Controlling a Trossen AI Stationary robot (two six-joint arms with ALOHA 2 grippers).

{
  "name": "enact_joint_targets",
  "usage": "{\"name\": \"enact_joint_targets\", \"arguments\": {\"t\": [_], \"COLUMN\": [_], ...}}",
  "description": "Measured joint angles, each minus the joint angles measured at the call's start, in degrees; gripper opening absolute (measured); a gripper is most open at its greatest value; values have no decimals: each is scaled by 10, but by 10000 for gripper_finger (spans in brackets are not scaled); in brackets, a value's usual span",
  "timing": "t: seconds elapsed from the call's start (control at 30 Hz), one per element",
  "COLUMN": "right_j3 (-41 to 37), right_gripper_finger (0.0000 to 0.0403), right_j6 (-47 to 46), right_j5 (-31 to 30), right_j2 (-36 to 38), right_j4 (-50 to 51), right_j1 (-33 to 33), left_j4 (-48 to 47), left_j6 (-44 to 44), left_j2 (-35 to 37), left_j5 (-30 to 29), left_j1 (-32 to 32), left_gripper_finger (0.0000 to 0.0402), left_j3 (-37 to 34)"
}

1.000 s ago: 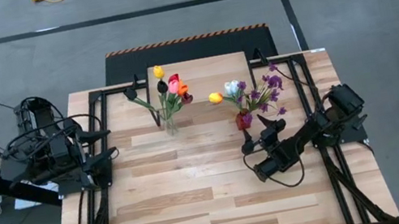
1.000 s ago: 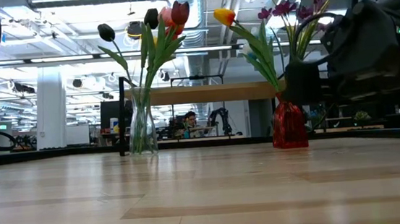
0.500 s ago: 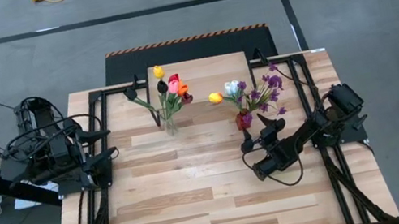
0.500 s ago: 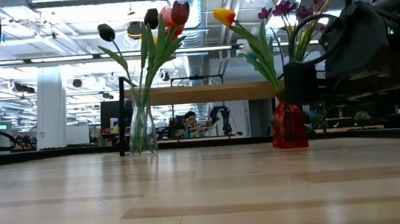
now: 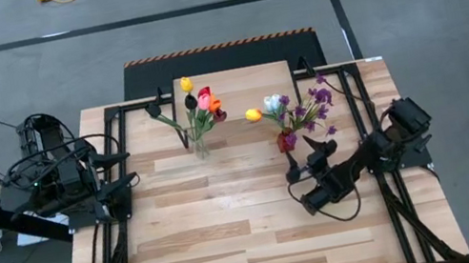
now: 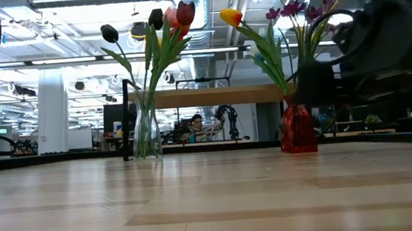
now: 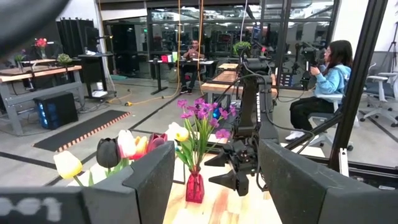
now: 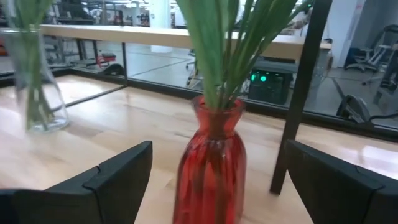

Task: Pick and place flowers into a vace then onto a shelf
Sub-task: Put the red vase on the shelf

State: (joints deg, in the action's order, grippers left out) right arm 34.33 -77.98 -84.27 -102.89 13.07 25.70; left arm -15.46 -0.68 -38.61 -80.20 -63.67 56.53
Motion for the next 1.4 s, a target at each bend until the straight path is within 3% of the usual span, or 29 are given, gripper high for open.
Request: {"name": "enact_joint_targets", "arguments": {"t": [0.3,0.57,0.77,0.93,1.1,1.4], "right_j3": [0,27,27,27,16,-120], "right_gripper_finger": [301,283,283,283,283,283], "right_j6": [2,171,190,106,-9,-153], "right_j5": [3,4,0,4,54,20], "right_j2": [6,6,6,47,104,295], "right_j4": [-21,-62,-50,109,292,350], "right_j1": [66,107,122,155,208,369], "left_j4": [5,4,4,4,0,-2], "left_j6": [-21,-43,-45,-52,-62,-104], "left_j2": [0,0,0,0,-5,-20], "left_j5": [0,11,18,18,18,2], "left_j1": [0,0,0,0,0,1], "left_gripper_finger": [222,222,222,222,222,222], "left_j3": [0,0,0,0,0,-1]}}
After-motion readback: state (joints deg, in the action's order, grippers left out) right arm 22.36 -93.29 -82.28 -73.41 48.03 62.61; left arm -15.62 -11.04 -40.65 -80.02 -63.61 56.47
